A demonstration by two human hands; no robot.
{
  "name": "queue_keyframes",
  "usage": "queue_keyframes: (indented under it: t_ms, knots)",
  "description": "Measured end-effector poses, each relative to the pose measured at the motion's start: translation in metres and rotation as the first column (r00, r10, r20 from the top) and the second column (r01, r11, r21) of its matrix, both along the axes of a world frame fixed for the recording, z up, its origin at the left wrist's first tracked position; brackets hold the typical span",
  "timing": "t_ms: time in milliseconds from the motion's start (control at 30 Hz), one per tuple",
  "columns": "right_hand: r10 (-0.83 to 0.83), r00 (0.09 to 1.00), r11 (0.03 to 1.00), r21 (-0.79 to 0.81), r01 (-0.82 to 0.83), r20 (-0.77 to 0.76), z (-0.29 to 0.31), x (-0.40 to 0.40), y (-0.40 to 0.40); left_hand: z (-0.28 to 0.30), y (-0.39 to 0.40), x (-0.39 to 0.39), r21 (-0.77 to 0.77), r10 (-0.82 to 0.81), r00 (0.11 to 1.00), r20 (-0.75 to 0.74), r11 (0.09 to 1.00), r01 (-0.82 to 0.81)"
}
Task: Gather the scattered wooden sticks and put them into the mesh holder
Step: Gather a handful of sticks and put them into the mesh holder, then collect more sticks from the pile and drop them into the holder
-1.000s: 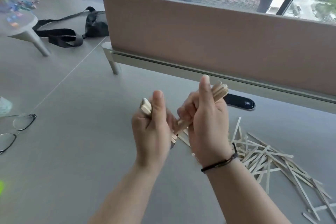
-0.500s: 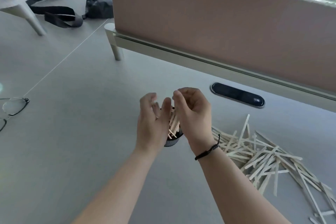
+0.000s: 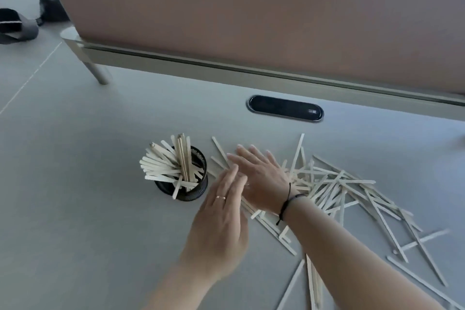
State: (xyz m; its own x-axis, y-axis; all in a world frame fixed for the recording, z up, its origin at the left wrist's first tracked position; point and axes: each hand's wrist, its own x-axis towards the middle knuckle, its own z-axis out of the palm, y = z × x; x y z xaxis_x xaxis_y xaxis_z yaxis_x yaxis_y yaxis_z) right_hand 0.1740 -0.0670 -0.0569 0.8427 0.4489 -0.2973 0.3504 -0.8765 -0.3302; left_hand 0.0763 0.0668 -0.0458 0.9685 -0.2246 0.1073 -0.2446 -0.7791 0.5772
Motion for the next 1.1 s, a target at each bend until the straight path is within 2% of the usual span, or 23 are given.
queue_keyframes:
  t_ms: [100, 233, 300, 433, 533, 600, 667, 733, 867, 967, 1100]
  knots:
    - [0.060, 0.996, 0.997, 0.037, -0.063, 0.067, -0.006, -0.010, -0.010, -0.013, -0.007, 0.031, 0.112, 0.059, 0.988, -0.140, 0.993, -0.043]
    - [0.042, 0.995, 0.990, 0.131, -0.053, 0.091, -0.018, -0.035, -0.035, -0.038, -0.006, 0.040, 0.298, 0.047, 0.968, -0.247, 0.954, 0.030]
    - [0.038, 0.997, 0.988, 0.149, -0.049, 0.073, -0.022, -0.047, -0.048, -0.045, -0.007, 0.028, 0.294, 0.017, 0.970, -0.241, 0.954, 0.056]
    - [0.006, 0.999, 0.981, 0.195, -0.012, 0.032, -0.021, -0.065, -0.067, -0.035, -0.023, -0.008, 0.351, -0.036, 0.938, -0.346, 0.922, 0.164]
    - [-0.068, 0.998, 0.943, 0.326, 0.069, -0.015, -0.014, -0.078, -0.078, -0.020, -0.044, -0.026, 0.350, -0.017, 0.913, -0.407, 0.921, 0.173]
    - [-0.151, 0.986, 0.923, 0.367, 0.117, 0.065, -0.007, -0.079, -0.092, -0.012, -0.055, -0.033, 0.284, -0.042, 0.888, -0.457, 0.940, 0.191]
    - [-0.208, 0.961, 0.938, 0.317, 0.142, 0.185, 0.002, -0.066, -0.111, -0.004, -0.062, -0.039, 0.253, -0.085, 0.869, -0.488, 0.939, 0.234]
    - [-0.169, 0.960, 0.974, 0.184, 0.129, 0.223, 0.008, -0.041, -0.127, 0.004, -0.063, -0.045, 0.249, -0.119, 0.855, -0.504, 0.928, 0.276]
    - [-0.014, 0.994, 0.995, -0.098, 0.025, 0.111, 0.002, 0.007, -0.142, 0.010, -0.050, -0.053, 0.330, -0.151, 0.858, -0.491, 0.879, 0.343]
    - [-0.087, 0.994, 0.989, -0.116, 0.094, 0.059, -0.002, 0.012, -0.153, 0.003, -0.037, -0.057, 0.383, -0.158, 0.872, -0.464, 0.851, 0.358]
    - [-0.133, 0.986, 0.985, -0.097, 0.143, 0.105, -0.007, -0.021, -0.167, 0.002, -0.036, -0.060, 0.357, -0.171, 0.862, -0.478, 0.858, 0.368]
